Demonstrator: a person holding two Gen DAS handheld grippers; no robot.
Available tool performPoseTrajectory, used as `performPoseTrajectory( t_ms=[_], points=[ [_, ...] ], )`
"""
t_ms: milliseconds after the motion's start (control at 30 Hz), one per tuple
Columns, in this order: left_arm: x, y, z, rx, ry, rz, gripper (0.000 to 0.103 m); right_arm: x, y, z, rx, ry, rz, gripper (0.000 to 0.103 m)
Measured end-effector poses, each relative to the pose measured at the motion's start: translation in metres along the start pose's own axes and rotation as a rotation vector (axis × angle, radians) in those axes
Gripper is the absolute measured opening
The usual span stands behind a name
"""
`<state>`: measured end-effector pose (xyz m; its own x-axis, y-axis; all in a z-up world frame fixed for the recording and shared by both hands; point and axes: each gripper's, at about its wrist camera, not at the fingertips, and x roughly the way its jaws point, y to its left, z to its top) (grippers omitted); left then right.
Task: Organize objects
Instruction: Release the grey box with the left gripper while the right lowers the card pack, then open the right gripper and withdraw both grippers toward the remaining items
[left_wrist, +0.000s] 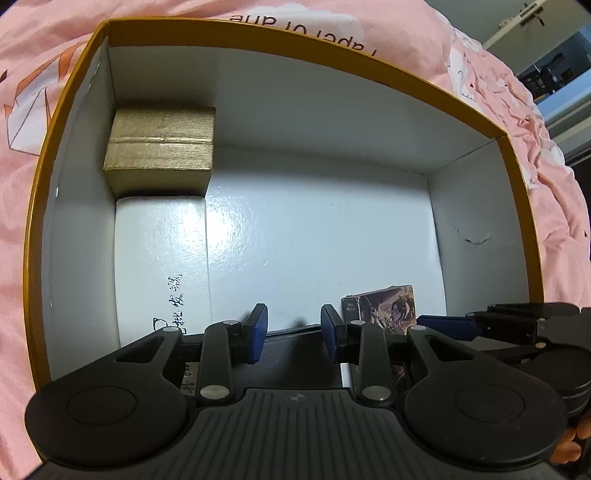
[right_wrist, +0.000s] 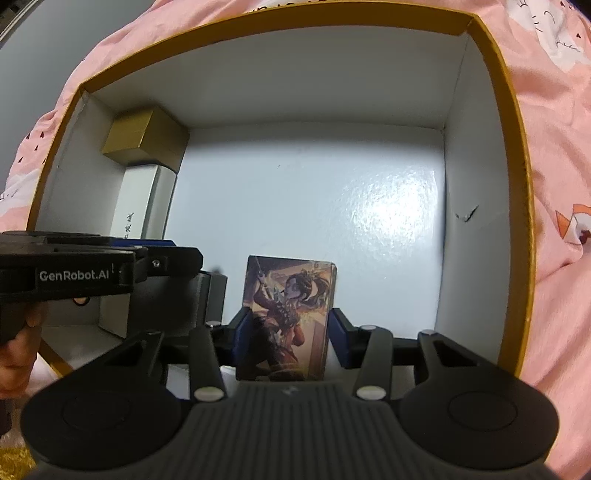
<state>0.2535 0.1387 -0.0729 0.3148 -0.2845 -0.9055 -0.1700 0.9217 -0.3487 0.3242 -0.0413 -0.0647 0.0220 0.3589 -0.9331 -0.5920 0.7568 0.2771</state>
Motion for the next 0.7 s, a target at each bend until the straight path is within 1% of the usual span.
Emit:
performPoseTrajectory(
  t_ms=[67, 133, 200, 233, 367, 500, 600, 700],
  points=[
    [0.0, -0.002, 0.001, 0.004, -0.005, 0.008, 0.036, 0.002, 0.002, 0.003, -0.007, -0.002, 0.0, 0.039],
    [0.0, -0.002, 0.0, 0.005, -0.011, 0.009, 0.037, 0.003, 0.002, 0.002, 0.001, 0.005, 0.022, 0.031],
    [0.0, -0.002, -0.001, 0.005, -0.013, 0.009, 0.036, 0.006, -0.001, 0.0, 0.024, 0.026, 0.064, 0.027],
    [0.001, -0.002, 0.0, 0.009, -0.014, 0.012, 0.036, 0.008, -0.001, 0.0, 0.034, 0.034, 0.076, 0.026],
    [0.001, -0.003, 0.0, 0.008, -0.027, 0.02, 0.036, 0.009, 0.001, 0.0, 0.025, 0.022, 0.061, 0.026],
    [-0.001, -0.005, -0.005, 0.013, -0.059, 0.038, 0.036, 0.01, 0.001, 0.001, 0.027, 0.011, 0.054, 0.026],
    [-0.005, -0.011, -0.011, 0.04, -0.107, 0.081, 0.037, 0.008, 0.004, -0.002, 0.015, -0.005, 0.043, 0.026],
    [-0.018, -0.013, -0.018, 0.04, -0.174, 0.059, 0.037, -0.002, 0.012, -0.012, -0.022, -0.059, 0.012, 0.028]
  ],
)
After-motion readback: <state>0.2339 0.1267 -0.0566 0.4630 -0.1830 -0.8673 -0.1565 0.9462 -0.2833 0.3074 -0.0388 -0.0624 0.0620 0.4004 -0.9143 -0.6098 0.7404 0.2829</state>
